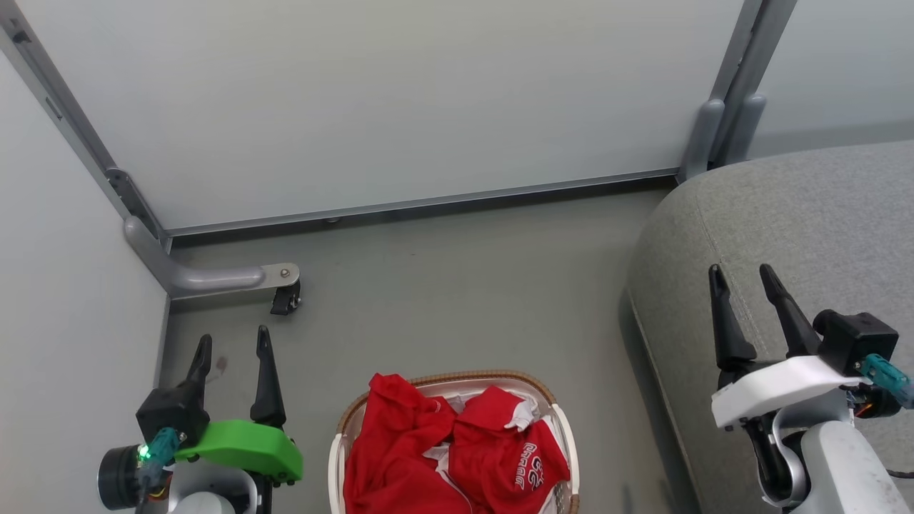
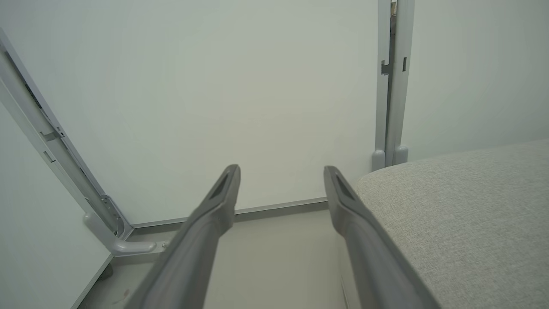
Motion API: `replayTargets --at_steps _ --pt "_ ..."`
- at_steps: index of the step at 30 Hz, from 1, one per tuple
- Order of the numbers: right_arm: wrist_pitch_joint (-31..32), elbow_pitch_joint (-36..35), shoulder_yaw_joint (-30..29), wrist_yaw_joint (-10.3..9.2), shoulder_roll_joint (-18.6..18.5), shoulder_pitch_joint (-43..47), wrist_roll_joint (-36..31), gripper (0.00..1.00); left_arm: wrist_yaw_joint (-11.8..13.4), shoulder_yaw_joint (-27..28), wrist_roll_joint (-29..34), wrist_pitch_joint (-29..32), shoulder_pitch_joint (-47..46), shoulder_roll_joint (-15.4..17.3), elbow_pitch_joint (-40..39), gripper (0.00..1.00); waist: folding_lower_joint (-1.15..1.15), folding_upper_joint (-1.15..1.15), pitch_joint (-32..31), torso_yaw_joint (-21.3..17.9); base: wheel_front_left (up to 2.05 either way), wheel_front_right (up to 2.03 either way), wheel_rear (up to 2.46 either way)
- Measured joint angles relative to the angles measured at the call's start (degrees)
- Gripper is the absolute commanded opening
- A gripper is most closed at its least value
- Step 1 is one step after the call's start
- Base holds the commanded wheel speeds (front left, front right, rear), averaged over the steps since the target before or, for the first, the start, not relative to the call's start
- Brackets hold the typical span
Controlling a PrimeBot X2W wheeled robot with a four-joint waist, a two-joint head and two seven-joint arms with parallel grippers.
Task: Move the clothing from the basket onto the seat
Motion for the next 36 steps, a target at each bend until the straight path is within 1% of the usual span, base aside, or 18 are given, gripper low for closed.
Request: replayTargets --at_steps 6,17,26,32,36 --pt "-0.7 3.5 1.5 0.00 0.1 0.5 -2.4 1.00 0.0 0.1 2.1 -0.6 1.1 -0.4 2.4 1.00 0.00 0.00 -0.2 0.0 0.00 0.00 0.00" --pt "-1.9 6.6 2.4 0.00 0.0 1.5 -6.6 1.00 -0.8 -0.1 5.5 -1.8 3.1 -1.3 5.3 1.00 0.00 0.00 -0.7 0.0 0.00 0.00 0.00" --pt "-3.0 7.0 3.0 0.00 -0.1 1.5 -10.2 1.00 -1.3 -0.6 8.3 -2.8 3.3 -1.4 6.1 1.00 0.00 0.00 -1.0 -0.2 0.00 0.00 0.00" --pt "-3.5 6.5 3.4 0.01 -0.2 1.4 -12.2 1.00 -1.9 -2.2 8.8 -3.4 3.3 -1.4 7.4 1.00 0.00 0.00 -0.3 -0.6 0.00 0.00 0.00" --pt "-3.5 5.3 3.6 0.02 -0.2 0.9 -12.3 1.00 -2.2 -3.5 8.2 -3.4 3.1 -1.4 8.1 1.00 0.00 0.00 1.0 -1.0 0.00 0.00 0.00"
